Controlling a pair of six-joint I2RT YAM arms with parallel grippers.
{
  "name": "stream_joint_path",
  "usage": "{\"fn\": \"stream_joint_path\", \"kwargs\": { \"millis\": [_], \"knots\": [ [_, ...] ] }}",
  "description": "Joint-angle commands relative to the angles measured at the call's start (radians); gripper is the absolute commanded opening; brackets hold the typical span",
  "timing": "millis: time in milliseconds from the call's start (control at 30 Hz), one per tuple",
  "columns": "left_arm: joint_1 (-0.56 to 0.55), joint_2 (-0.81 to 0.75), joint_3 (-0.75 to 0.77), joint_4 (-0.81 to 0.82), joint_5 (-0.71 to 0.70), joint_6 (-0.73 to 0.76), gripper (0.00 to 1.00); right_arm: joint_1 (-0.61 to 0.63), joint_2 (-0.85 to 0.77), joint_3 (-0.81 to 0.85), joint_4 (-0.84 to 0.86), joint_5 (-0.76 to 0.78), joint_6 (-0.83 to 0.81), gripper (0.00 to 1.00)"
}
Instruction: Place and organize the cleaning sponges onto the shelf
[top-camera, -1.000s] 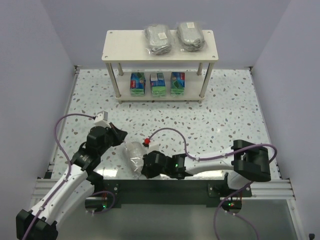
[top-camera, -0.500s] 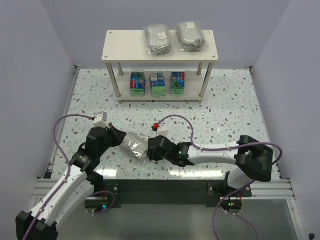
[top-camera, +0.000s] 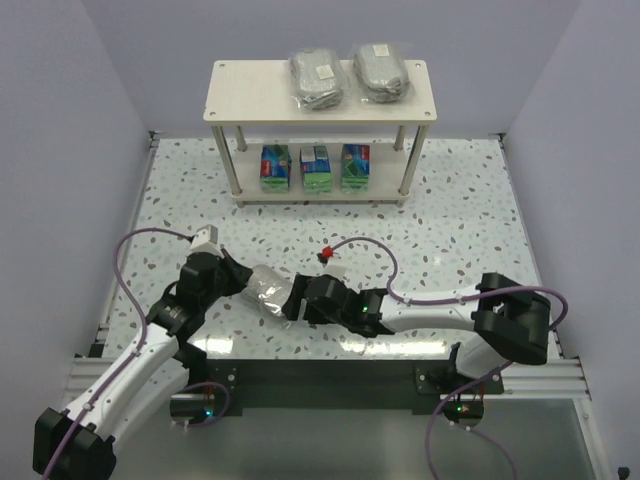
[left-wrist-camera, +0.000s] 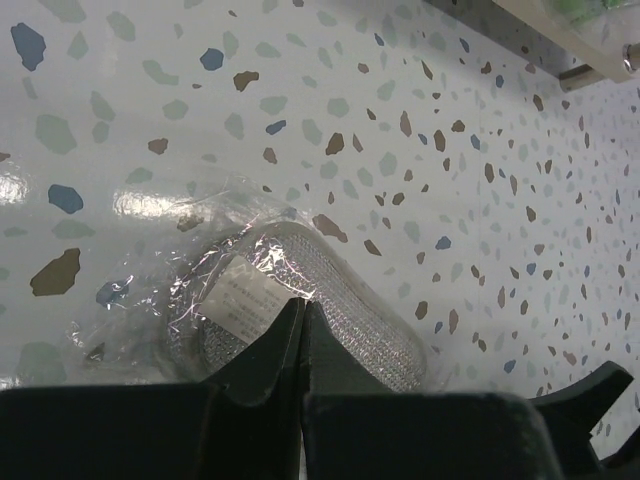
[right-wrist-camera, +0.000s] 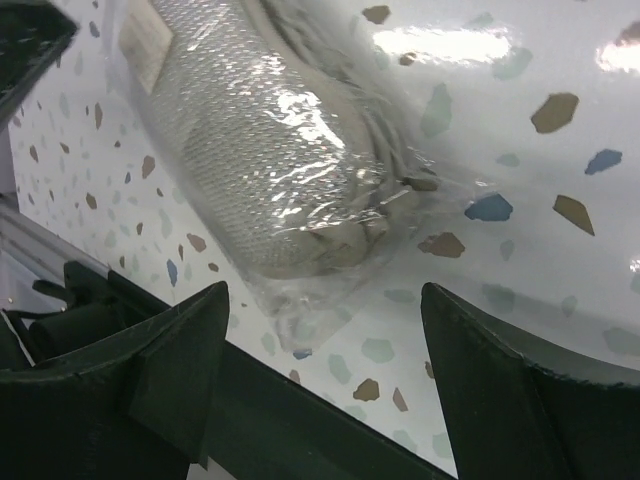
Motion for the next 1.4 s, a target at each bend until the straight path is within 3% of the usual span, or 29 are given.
{"fn": "stream_joint_path", "kwargs": {
  "millis": [0,267,467,600,867,933,1200,1367],
  "knots": [
    [-0.004,-0.036,-0.001,0.023,-0.007,-0.003,0.00,0.001,0.006,-0.066,0.134,0.054,0.209,0.80],
    [-0.004,-0.024,-0.034,0.052,0.013,-0.003,0.00,-0.001,0.064,-0.133,0.338,0.083,0.370,0.76],
    [-0.004,-0.016,-0.047,0.070,0.020,0.000,0.00,-0.001,0.083,-0.176,0.420,0.104,0.436,0.66],
    [-0.004,0.001,-0.063,0.092,0.042,-0.002,0.00,-0.001,0.084,-0.176,0.418,0.116,0.436,0.44],
    [-0.004,-0.030,-0.023,0.058,0.051,0.000,0.00,-0.006,0.058,-0.208,0.403,0.109,0.438,0.16],
    [-0.005,-0.059,0.014,0.018,0.045,0.001,0.00,-0.007,0.023,-0.225,0.400,0.091,0.417,0.01],
    [-0.004,-0.162,0.196,-0.152,-0.047,0.008,0.02,-0.012,-0.196,-0.233,0.360,0.038,0.306,0.00],
    [-0.004,-0.208,0.293,-0.230,-0.122,0.008,0.04,-0.027,-0.339,-0.087,0.250,0.029,0.151,0.00]
  ]
}}
